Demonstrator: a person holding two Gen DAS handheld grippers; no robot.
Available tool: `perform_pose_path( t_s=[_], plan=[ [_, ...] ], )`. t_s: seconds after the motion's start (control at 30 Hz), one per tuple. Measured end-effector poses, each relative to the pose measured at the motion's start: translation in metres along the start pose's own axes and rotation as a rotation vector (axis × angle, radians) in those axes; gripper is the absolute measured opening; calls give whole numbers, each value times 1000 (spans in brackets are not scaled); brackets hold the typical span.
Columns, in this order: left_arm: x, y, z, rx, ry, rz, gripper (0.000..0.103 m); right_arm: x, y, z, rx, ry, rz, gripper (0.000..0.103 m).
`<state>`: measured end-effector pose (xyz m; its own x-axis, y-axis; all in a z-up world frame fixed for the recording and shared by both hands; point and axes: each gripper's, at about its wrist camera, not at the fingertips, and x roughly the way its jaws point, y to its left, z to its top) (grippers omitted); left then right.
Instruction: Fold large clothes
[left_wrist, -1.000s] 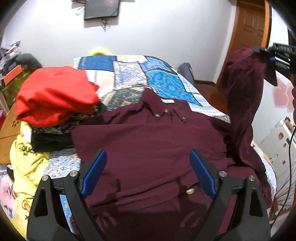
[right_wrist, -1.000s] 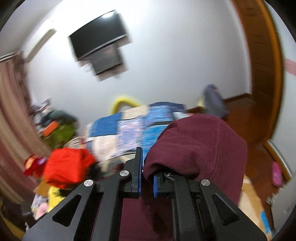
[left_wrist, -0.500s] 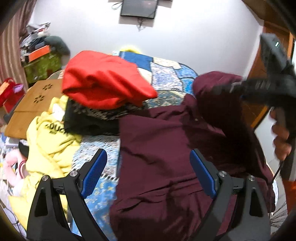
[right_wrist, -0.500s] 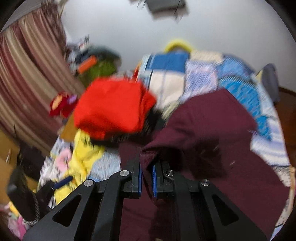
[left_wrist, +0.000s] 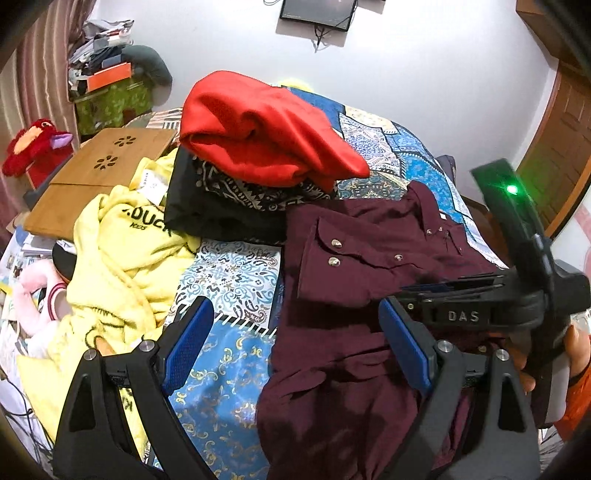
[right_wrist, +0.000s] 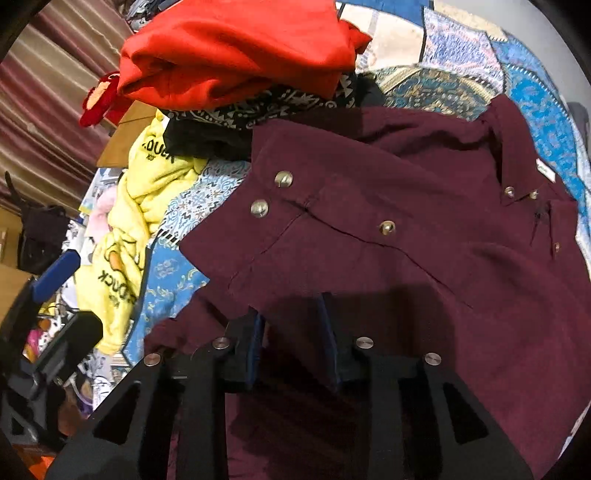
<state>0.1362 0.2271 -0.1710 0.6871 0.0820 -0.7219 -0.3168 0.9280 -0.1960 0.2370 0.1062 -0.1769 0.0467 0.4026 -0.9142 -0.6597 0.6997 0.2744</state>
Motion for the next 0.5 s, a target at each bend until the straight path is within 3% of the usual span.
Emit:
perform_pose_path(
  t_s=[0.17,0.27,0.37,0.5],
  plan=[
    [3,-1,1,-19,20,-29,91,-41,-14,-1,30,-80,67,27],
    [8,-1,2,-47,41,-66,91,-83,-27,-3,17,-176,42,30],
    [18,-5,5,-86,72,-123,91,-124,-42,-10,-3,-285,-35,42],
    [33,-9,8,-144,125,-206,91,-168,-71,-32,-20,-400,-192,46]
  ],
)
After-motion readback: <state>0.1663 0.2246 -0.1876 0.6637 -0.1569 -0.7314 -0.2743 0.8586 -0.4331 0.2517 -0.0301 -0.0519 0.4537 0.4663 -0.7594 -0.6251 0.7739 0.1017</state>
